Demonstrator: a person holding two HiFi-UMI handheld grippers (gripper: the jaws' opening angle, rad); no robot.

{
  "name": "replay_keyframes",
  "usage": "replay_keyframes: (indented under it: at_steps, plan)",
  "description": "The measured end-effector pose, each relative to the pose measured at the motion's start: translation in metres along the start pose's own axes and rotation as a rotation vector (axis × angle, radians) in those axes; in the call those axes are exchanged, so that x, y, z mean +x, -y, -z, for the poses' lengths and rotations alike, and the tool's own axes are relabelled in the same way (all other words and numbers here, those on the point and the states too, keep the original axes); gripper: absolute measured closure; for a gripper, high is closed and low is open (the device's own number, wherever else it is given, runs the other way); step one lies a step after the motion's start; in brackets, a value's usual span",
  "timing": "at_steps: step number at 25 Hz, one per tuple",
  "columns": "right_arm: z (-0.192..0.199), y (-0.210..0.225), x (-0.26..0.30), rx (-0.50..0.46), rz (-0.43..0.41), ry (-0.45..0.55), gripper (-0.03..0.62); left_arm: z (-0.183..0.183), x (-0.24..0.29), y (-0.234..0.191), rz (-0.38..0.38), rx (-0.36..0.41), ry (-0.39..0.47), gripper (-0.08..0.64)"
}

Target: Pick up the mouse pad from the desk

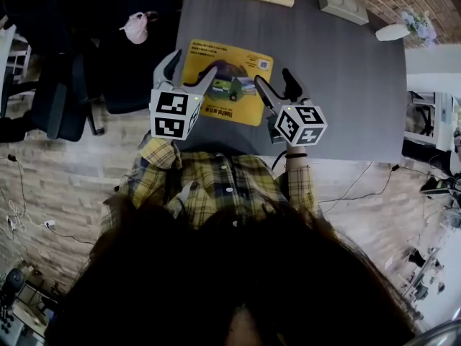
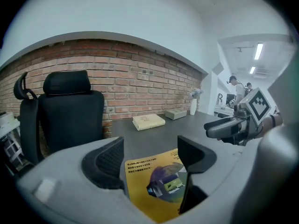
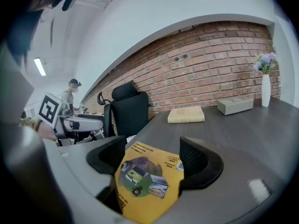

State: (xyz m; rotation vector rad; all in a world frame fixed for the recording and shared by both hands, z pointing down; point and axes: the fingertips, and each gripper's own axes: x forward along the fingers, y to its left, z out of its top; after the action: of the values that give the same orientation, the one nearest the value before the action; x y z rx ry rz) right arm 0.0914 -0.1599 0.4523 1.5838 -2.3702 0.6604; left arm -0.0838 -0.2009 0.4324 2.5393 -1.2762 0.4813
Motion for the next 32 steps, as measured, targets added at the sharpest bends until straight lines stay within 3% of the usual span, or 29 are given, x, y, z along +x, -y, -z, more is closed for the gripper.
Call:
replay_keyframes:
  at_steps: [8,20,32]
  plan:
    - [0.008,0.013,0.007,0.041,-0.018,-0.03,0.25,0.01,0.016,-0.001,-0.011,-0.01,-0.03,0.204]
    - [0.038,0.023,0.022,0.199,-0.057,-0.118,0.252,0.063,0.04,-0.006,0.009,-0.029,-0.174,0.204]
    - [0.074,0.04,0.033,0.454,-0.091,-0.176,0.252,0.12,0.058,-0.025,-0.021,-0.04,-0.31,0.207]
